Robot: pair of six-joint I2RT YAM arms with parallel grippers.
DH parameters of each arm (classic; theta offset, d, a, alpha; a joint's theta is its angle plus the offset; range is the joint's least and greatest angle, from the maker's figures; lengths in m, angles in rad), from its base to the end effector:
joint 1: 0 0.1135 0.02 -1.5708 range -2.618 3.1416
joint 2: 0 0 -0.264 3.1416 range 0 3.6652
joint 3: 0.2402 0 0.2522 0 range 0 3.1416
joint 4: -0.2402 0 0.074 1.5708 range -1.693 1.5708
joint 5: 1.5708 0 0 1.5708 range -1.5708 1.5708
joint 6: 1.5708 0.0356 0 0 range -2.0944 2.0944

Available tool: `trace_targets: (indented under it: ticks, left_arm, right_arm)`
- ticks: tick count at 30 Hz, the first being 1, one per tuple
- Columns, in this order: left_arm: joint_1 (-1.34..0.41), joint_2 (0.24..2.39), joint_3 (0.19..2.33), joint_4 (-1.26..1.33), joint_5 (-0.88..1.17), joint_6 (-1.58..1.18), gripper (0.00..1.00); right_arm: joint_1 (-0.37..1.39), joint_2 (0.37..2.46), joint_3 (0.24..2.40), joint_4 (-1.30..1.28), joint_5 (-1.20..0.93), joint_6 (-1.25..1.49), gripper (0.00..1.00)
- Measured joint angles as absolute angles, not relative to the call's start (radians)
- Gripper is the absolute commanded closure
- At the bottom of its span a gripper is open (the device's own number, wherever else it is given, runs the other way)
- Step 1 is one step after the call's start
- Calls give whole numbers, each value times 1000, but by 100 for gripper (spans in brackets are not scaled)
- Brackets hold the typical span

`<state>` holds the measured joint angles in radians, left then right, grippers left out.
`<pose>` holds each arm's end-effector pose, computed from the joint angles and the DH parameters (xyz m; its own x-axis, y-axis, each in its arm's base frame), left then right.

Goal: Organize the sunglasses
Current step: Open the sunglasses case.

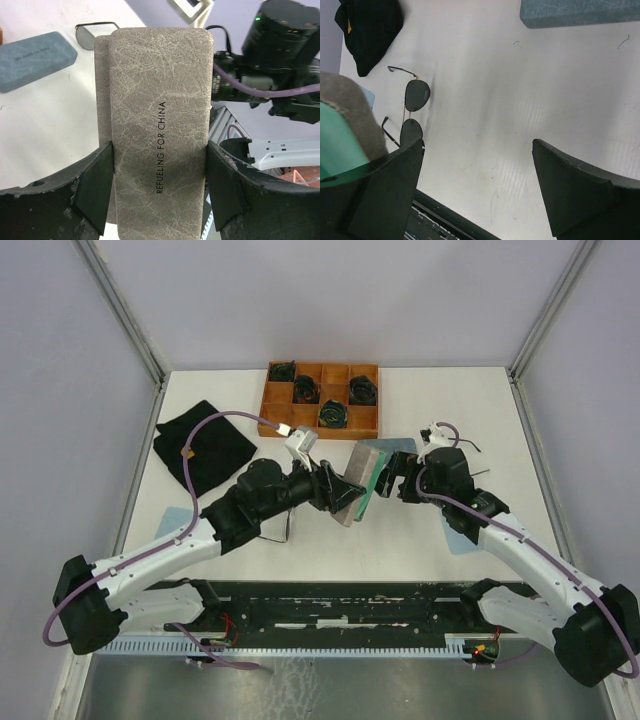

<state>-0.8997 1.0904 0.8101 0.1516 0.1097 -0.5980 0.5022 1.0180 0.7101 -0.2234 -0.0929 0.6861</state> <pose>0.1577 -0.2048 0.3235 -0.5422 -0.2170 -0.8117 0.6542 0.4971 -0.5699 0.1977 0.1123 0.2657 -0.6916 0.3398 -0.6373 -0.1437 0.8000 0.5826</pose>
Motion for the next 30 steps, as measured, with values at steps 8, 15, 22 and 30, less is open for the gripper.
trace_targets:
  ticks: [8, 15, 22, 30]
  left_arm:
    - [-905, 1078, 810, 160, 102, -594, 97]
    - [-905, 1092, 828, 48, 1, -572, 97]
    - [-873, 1228, 822, 62, -5, -583, 97]
    - [-775, 1438, 802, 195, 147, -622, 90]
  right_arm:
    - [503, 992, 710, -281, -33, 660, 2]
    - [504, 806, 711, -430, 101, 594, 1]
    - [504, 717, 712, -532, 129, 578, 1]
    - [504, 700, 707, -558, 115, 590, 1]
